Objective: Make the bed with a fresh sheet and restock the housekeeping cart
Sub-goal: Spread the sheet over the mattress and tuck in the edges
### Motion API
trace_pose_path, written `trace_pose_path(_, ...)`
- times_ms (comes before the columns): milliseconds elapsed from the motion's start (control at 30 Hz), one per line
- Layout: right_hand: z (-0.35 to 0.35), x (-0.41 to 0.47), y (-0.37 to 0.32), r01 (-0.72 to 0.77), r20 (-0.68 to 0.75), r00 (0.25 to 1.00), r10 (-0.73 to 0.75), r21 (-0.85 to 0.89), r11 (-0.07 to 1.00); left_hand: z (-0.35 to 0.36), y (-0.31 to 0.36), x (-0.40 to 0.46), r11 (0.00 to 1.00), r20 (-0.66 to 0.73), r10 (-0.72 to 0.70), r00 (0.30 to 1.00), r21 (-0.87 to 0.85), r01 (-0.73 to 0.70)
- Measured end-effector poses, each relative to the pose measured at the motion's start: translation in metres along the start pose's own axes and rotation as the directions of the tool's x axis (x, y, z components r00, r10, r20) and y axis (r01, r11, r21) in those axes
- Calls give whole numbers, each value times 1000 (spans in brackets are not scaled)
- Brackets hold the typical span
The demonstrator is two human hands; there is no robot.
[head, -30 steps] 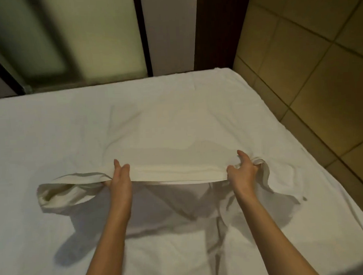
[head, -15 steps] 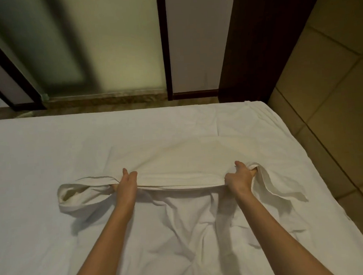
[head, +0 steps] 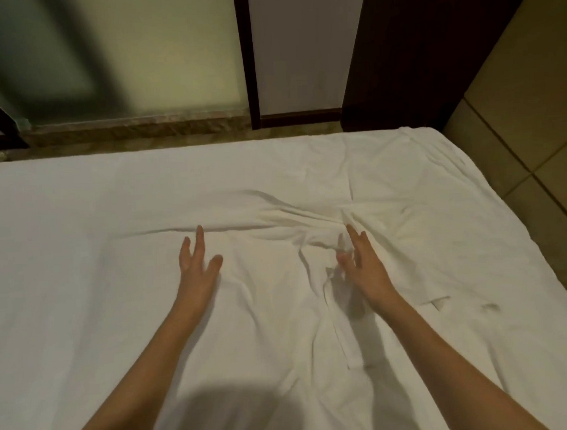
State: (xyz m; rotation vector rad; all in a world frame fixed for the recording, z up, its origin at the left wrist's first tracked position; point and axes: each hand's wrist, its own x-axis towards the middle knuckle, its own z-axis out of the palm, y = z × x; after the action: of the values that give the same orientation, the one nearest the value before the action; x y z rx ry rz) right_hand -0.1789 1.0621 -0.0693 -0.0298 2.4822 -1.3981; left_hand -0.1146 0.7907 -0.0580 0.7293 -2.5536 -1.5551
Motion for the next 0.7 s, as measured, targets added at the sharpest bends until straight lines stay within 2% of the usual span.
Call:
trace_pose_path(67,-4,-17,22,-2,-61,998,-6,-129,992,27,-10,-15,996,67,56,996,66,-60)
trace_pose_path(133,-18,-32,44,-15,-89,996,-9,-265,964,61,-11,-30,966,173,63,983,239,-104)
trace_pose_path(233,-38,-48,75,-39,-31,999,29,-375,926,110,-8,-45,858,290,73,954,470,-209)
trace_pose_path(300,-44,-49,88,-33,-5,999,35,-491,870,134,-4,-45,804,318,53,947,548,-229)
trace_pose_path(400,-45,-36,97,9,-17,1000,-25,-619,785,156,3,-41,768,304,-22,952,614,-179)
trace_pose_path(500,-47,-27,94,38,-37,997,-73,-577,816,160,8,-34,814,289,-56,956,568,-124)
trace_pose_path(567,-62,-18,84,-3,-119,991,-61,-477,879,160,16,-28,857,293,13,956,489,-161)
trace_pose_path(633,-89,0,67,-73,-276,960,-54,-430,900,161,28,-20,914,290,118,950,343,-218)
trace_pose_path(700,-127,28,53,-146,-487,873,-30,-319,936,166,42,-11,929,291,203,935,244,-278)
